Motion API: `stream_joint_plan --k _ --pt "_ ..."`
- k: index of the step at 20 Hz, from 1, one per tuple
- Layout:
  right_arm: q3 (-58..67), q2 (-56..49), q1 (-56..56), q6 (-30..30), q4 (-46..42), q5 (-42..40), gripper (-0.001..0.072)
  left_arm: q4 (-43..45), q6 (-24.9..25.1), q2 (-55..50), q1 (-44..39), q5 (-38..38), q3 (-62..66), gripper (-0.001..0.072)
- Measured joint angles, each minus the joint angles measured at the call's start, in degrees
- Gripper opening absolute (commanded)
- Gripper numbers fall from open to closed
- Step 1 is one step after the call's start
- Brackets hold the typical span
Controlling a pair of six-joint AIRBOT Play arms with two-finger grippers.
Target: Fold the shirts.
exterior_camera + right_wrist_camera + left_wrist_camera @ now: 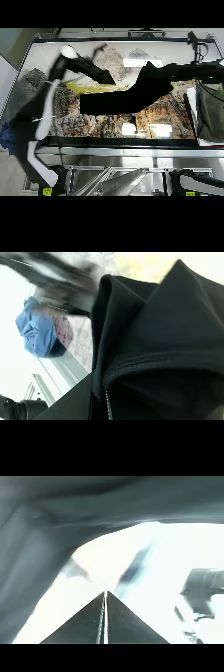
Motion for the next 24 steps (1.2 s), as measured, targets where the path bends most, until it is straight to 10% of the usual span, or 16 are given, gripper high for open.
stream_joint_plan --k 7,10,15,24 --pt "-0.1 -11.1 27.9 0.3 1.8 -31.8 0.0028 -15.8 10.0 31.8 23.5 0.0 -10.9 0.0016" --pt "0.8 -20.9 41.7 -2.2 6.1 -49.6 0.0665 -17.4 12.0 40.7 28.9 0.4 -16.9 0.0016" --pt "2.5 -26.0 48.6 -5.9 8.3 -54.7 0.0663 -18.3 13.6 49.8 31.6 2.7 -28.3 0.0016" --pt "2.7 -15.0 20.7 6.4 -14.1 -26.0 0.0663 -18.6 14.8 54.4 32.2 4.5 -36.7 0.0016"
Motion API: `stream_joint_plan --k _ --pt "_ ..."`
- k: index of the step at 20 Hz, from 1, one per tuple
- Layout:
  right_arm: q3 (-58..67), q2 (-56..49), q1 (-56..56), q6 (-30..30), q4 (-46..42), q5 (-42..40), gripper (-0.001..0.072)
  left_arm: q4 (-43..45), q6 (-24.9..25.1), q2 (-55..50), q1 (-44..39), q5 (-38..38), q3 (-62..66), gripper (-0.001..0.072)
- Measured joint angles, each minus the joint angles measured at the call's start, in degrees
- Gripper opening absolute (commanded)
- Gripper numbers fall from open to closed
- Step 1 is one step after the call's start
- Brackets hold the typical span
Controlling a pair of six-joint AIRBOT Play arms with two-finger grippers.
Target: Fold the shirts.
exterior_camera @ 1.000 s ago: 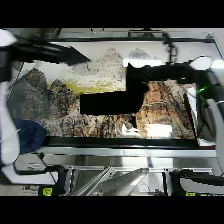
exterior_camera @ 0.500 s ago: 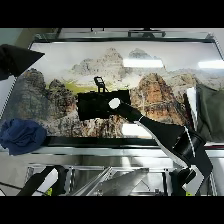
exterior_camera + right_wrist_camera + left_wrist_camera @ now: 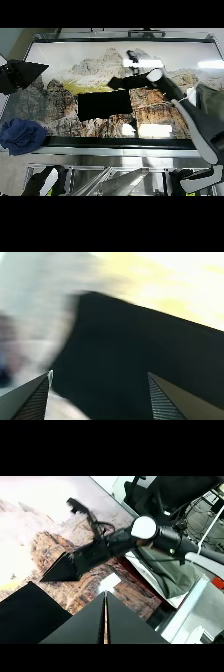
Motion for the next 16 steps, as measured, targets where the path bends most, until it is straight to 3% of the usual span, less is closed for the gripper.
stream_joint_plan --k 5,11,14,16 --pt "-0.3 -6.3 -11.0 6.2 -6.1 10.1 0.0662 0.0 0.2 0.2 0.0 -0.6 -0.4 0.0016" --pt "-0.3 -15.3 -9.4 1.1 2.9 13.2 0.0661 0.4 1.0 0.2 0.0 -0.7 -0.5 0.0016" --pt "-0.3 -17.7 -7.3 -1.8 7.8 13.4 0.0401 0.4 1.1 0.2 0.0 -1.0 -0.5 0.0015" --pt "-0.3 -18.4 -6.4 -4.3 11.6 13.4 0.0032 0.4 1.1 0.2 0.0 -1.2 -0.5 0.0016"
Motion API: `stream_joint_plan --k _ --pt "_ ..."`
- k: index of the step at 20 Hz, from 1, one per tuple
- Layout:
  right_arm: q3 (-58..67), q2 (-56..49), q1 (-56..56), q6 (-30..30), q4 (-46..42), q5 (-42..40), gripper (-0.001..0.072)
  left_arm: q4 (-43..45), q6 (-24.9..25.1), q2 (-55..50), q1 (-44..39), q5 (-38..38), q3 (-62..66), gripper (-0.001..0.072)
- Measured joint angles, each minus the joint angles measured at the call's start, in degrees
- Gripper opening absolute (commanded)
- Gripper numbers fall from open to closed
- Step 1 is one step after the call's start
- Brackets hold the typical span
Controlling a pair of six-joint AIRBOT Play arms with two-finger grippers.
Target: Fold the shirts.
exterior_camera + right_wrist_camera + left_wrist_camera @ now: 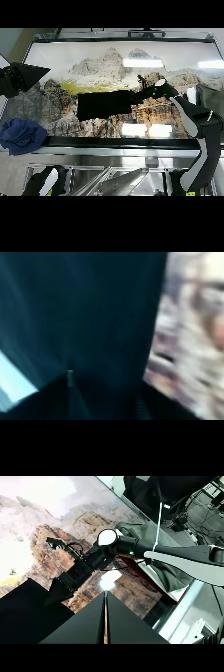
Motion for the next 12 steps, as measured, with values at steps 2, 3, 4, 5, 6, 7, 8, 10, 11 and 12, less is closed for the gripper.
stream_joint_plan --k 2,3,4,5,6,7,8,10,11,12 --pt "0.2 -0.4 0.4 -3.2 4.5 0.7 0.0021 0.0 0.0 0.0 0.0 -0.4 0.0 0.0016" --pt "0.5 -0.4 0.4 -4.8 6.7 1.0 0.0021 0.0 0.0 0.0 0.0 -0.5 0.0 0.0016" --pt "1.0 -0.1 0.4 -6.1 8.6 1.3 0.0021 0.0 0.0 0.0 0.0 -0.8 0.0 0.0016" --pt "1.6 0.5 0.4 -7.0 9.9 1.4 0.0020 0.0 0.0 0.0 0.0 -0.8 0.0 0.0016" --pt "2.4 1.2 0.2 -7.5 10.9 1.2 0.0020 0.0 0.0 0.0 -0.1 -0.8 0.0 0.0015" --pt "3.4 2.2 -0.1 -7.6 11.6 0.6 0.0020 0.0 0.0 0.0 -0.3 -0.8 0.0 0.0015" --pt "4.5 3.5 -0.7 -7.5 12.3 -0.6 0.0020 0.0 0.0 0.0 -0.6 -0.8 0.0 0.0015" --pt "6.3 6.6 -2.5 -5.5 13.0 -4.2 0.0020 0.0 0.0 0.0 -1.7 -0.9 0.0 0.0015" --pt "7.0 8.7 -3.9 -3.8 13.2 -6.4 0.0020 0.0 0.0 0.0 -2.3 -0.9 0.0 0.0015" --pt "7.4 10.8 -5.5 -2.1 13.4 -8.8 0.0020 0.0 0.0 0.0 -3.1 -0.9 0.0 0.0015"
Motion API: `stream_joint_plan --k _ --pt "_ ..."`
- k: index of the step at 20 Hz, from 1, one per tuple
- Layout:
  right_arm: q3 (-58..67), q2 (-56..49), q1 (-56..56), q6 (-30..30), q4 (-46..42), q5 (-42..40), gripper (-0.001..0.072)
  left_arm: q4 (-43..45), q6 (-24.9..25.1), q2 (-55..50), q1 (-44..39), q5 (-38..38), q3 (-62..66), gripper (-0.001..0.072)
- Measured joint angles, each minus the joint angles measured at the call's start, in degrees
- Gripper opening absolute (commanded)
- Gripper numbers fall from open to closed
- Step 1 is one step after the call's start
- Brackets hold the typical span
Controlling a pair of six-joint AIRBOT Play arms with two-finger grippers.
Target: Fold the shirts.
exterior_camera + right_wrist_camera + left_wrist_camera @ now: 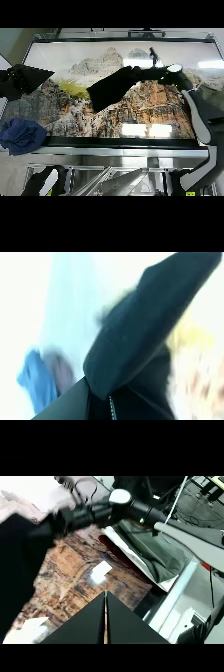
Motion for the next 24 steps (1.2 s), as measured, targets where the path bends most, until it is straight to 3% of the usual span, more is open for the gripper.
stream_joint_plan --k 3,6,10,13,17,22,23,24 --pt "0.7 7.8 -6.7 6.4 -1.7 -6.8 0.0019 0.0 0.0 0.0 -2.1 -0.1 0.0 0.0015" --pt "0.9 16.6 -16.0 17.6 -11.1 -9.6 0.0019 0.0 0.0 0.0 -3.4 -0.1 0.0 0.0015" --pt "-2.8 27.3 -29.4 38.6 -32.1 -1.9 0.0018 0.0 0.0 0.0 -4.0 -0.1 0.0 0.0015" --pt "-13.3 36.2 -37.7 49.0 -46.2 3.7 0.0020 0.0 0.0 0.0 -4.1 -0.1 0.0 0.0015" --pt "-34.1 47.7 -48.2 54.9 -57.0 6.8 0.0021 0.0 0.0 0.0 -4.1 -0.1 0.0 0.0015" --pt "-55.5 59.2 -57.8 57.0 -63.6 5.6 0.0022 0.0 0.0 0.0 -4.1 -0.1 0.0 0.0015" --pt "-58.1 60.7 -58.8 57.1 -64.2 4.9 0.0035 0.0 0.0 0.0 -4.1 -0.1 0.0 0.0015" --pt "-59.8 61.8 -59.5 57.2 -64.8 4.2 0.0164 0.0 0.0 0.0 -4.1 -0.1 0.0 0.0015"
